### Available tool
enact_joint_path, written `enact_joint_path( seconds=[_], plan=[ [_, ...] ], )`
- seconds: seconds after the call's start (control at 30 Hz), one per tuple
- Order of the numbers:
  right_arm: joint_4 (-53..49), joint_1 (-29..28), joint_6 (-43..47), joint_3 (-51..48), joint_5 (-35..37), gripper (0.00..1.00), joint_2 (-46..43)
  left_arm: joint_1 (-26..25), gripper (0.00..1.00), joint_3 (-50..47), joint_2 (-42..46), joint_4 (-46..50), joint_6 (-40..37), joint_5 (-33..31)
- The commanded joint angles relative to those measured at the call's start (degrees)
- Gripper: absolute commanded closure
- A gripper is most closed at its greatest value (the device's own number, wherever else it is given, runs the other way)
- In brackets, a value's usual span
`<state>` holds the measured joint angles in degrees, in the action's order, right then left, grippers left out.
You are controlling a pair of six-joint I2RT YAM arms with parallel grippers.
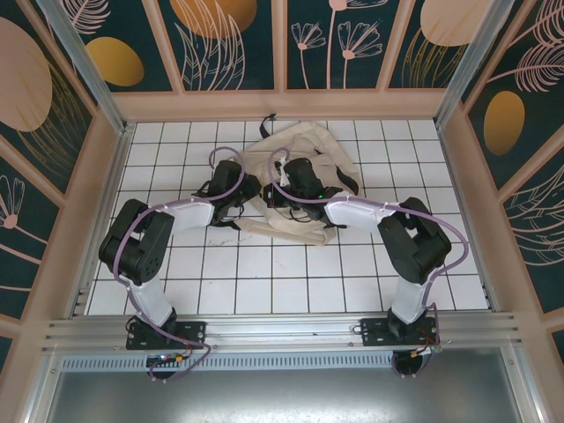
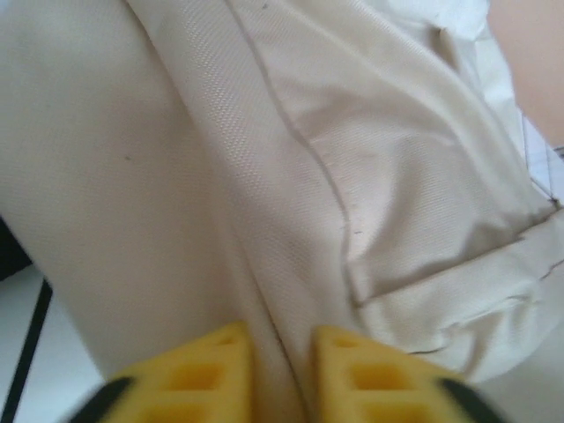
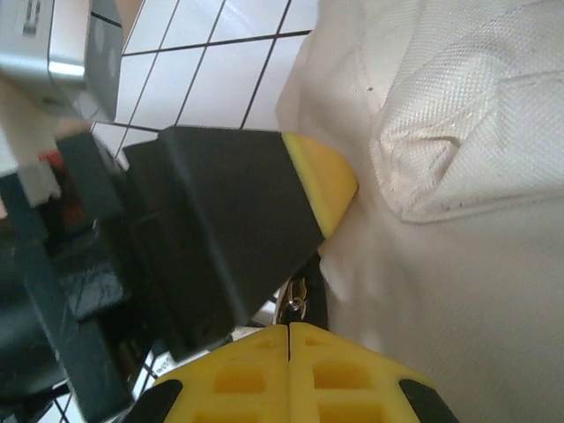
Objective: Pack the student bag
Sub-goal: Zip the student bag at the center of the table.
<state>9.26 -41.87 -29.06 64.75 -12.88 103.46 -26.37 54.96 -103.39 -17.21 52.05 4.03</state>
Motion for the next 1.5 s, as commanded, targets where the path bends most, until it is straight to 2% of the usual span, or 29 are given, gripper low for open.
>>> enact_joint_path(
  seconds=[0.0, 0.13, 0.4, 0.57, 0.73, 0.9, 1.0, 1.1, 1.13, 1.3, 1.47],
  plan=[
    [1.73, -0.76, 0.5, -1.8, 0.6, 1.0, -3.39, 0.13, 1.0, 0.41, -2.71, 3.8, 0.92, -2.18],
    [1.99, -0.77, 0.66, -5.23, 3.06, 1.0, -6.99, 0.77, 1.0, 3.29, -2.57, 7.15, -0.1, -5.13],
    [1.37, 0.86, 0.88, -14.91, 8.55, 1.0, -17.93, 2.9, 1.0, 3.1, -2.0, 8.68, -1.69, -6.77],
    [0.12, 5.82, 0.81, -22.18, 10.07, 1.0, -26.22, 4.71, 1.0, 2.88, -1.31, 9.78, -4.04, -8.28],
    [-1.16, 12.79, 1.56, -28.81, 10.01, 1.0, -34.13, 8.33, 1.0, 1.69, -0.52, 9.08, -5.81, -6.62],
    [-1.66, 16.1, 3.08, -31.39, 9.56, 1.0, -38.17, 9.6, 1.0, 1.8, 0.83, 9.4, -6.8, -6.27],
    [-0.31, 16.03, 3.05, -31.73, 7.29, 1.0, -38.21, 9.55, 0.86, 1.12, 2.79, 7.02, -6.97, -2.58],
    [1.73, 14.99, 3.12, -31.84, 5.82, 1.0, -37.97, 9.56, 0.54, -1.01, 4.85, 6.38, -6.44, 0.23],
    [2.34, 14.41, 3.34, -31.88, 5.52, 1.0, -37.83, 9.43, 0.5, -1.57, 7.41, 6.58, -6.22, 0.86],
    [4.38, 10.99, 3.92, -31.01, 5.23, 1.0, -37.03, 7.11, 0.49, -4.03, 14.58, 9.71, -5.75, 1.37],
    [5.07, 7.8, 4.61, -29.69, 6.46, 1.0, -36.42, 0.23, 0.5, -4.55, 19.95, 14.28, -3.43, -0.17]
  ],
)
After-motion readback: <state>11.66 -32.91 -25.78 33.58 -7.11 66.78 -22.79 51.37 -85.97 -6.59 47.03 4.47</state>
